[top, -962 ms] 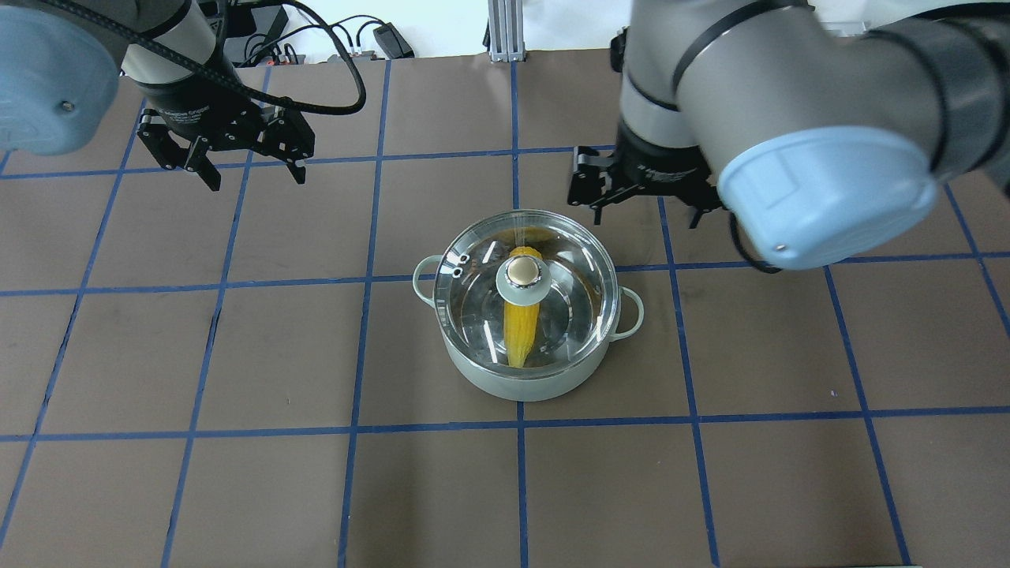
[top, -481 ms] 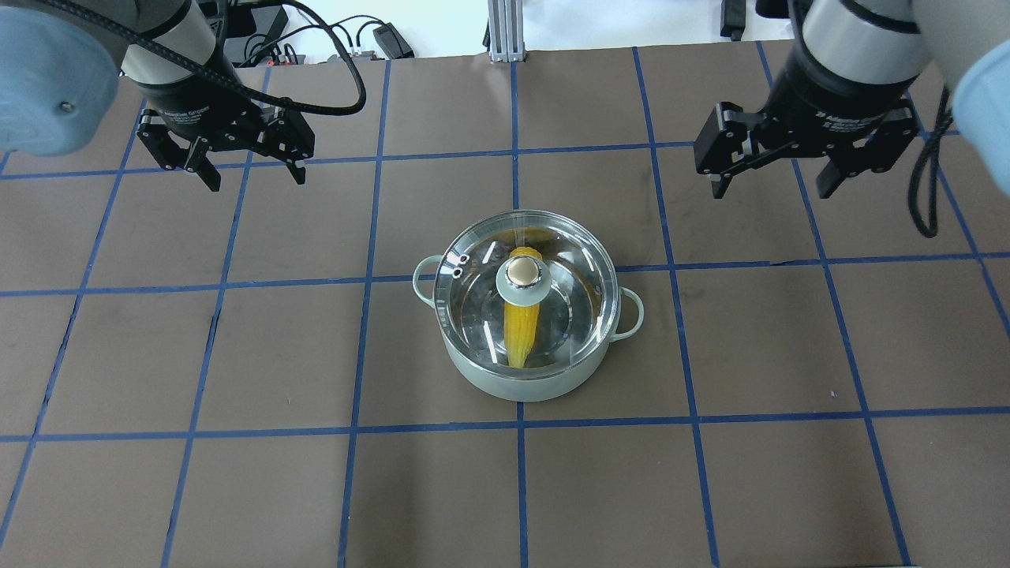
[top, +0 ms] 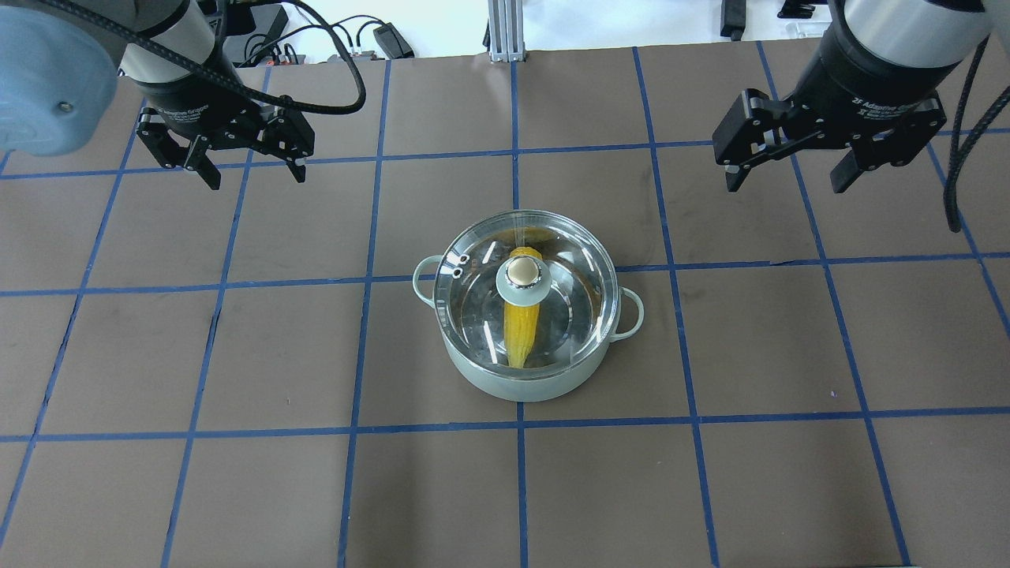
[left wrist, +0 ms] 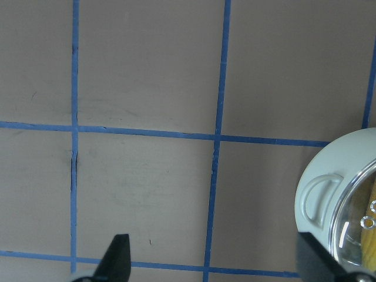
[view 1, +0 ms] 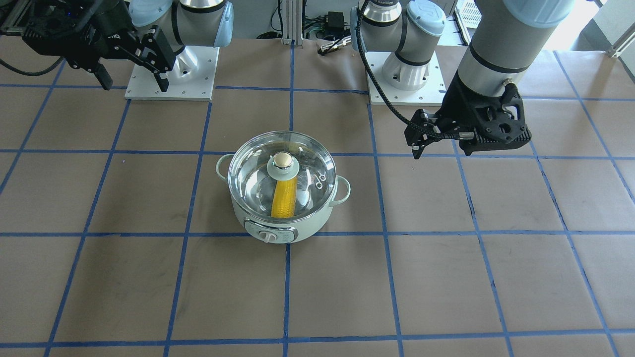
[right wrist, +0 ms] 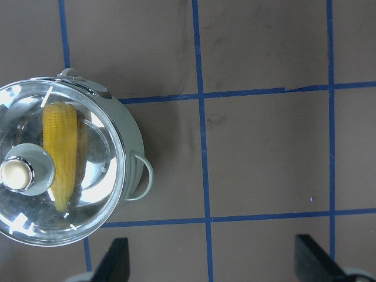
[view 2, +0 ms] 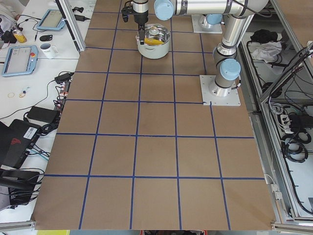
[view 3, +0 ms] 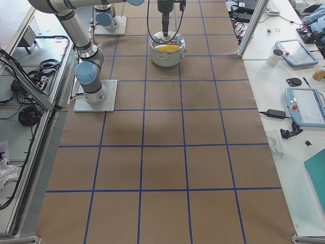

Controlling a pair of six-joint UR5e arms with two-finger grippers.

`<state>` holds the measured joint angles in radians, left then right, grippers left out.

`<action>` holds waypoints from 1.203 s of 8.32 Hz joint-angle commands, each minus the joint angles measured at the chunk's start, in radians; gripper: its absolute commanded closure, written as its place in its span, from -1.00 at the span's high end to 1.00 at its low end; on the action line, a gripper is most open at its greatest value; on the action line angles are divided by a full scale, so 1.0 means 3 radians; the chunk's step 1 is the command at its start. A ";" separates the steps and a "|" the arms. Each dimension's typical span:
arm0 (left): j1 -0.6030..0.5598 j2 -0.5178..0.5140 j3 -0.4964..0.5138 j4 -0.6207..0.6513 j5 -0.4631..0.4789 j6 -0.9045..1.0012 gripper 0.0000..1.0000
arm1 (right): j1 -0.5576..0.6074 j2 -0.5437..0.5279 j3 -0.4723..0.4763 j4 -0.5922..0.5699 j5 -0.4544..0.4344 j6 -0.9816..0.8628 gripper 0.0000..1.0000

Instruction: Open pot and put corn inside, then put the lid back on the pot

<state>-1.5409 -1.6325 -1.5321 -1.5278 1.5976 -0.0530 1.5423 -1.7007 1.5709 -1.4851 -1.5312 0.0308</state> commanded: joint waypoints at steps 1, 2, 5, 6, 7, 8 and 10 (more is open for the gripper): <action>-0.0008 0.0047 -0.0001 0.0000 -0.0023 -0.0028 1.00 | 0.0003 -0.0007 0.0005 0.0011 0.0021 0.0000 1.00; -0.0008 0.0057 -0.0006 -0.0005 -0.0276 -0.0028 1.00 | 0.0003 -0.0007 0.0010 -0.0014 0.0006 -0.0016 1.00; -0.0008 0.0067 -0.0032 -0.0031 -0.0411 0.0018 1.00 | 0.0003 0.0029 0.0005 -0.0279 0.0006 -0.0215 1.00; -0.0008 0.0098 -0.0087 -0.0026 -0.0411 0.0018 1.00 | -0.0002 0.0034 0.0005 -0.0377 -0.0039 -0.0220 1.00; -0.0008 0.0139 -0.0159 -0.0011 -0.0411 0.0023 1.00 | -0.0002 0.0034 0.0020 -0.0373 -0.0040 -0.0215 1.00; -0.0008 0.0164 -0.0210 -0.0005 -0.0411 0.0023 1.00 | -0.0002 0.0034 0.0020 -0.0368 -0.0050 -0.0215 1.00; -0.0008 0.0139 -0.0211 0.0020 0.0229 0.0120 1.00 | -0.0002 0.0029 0.0025 -0.0332 -0.0055 -0.0215 1.00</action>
<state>-1.5432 -1.5873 -1.5894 -1.5292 1.5115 -0.0434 1.5418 -1.6913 1.5772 -1.5898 -1.5458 -0.0337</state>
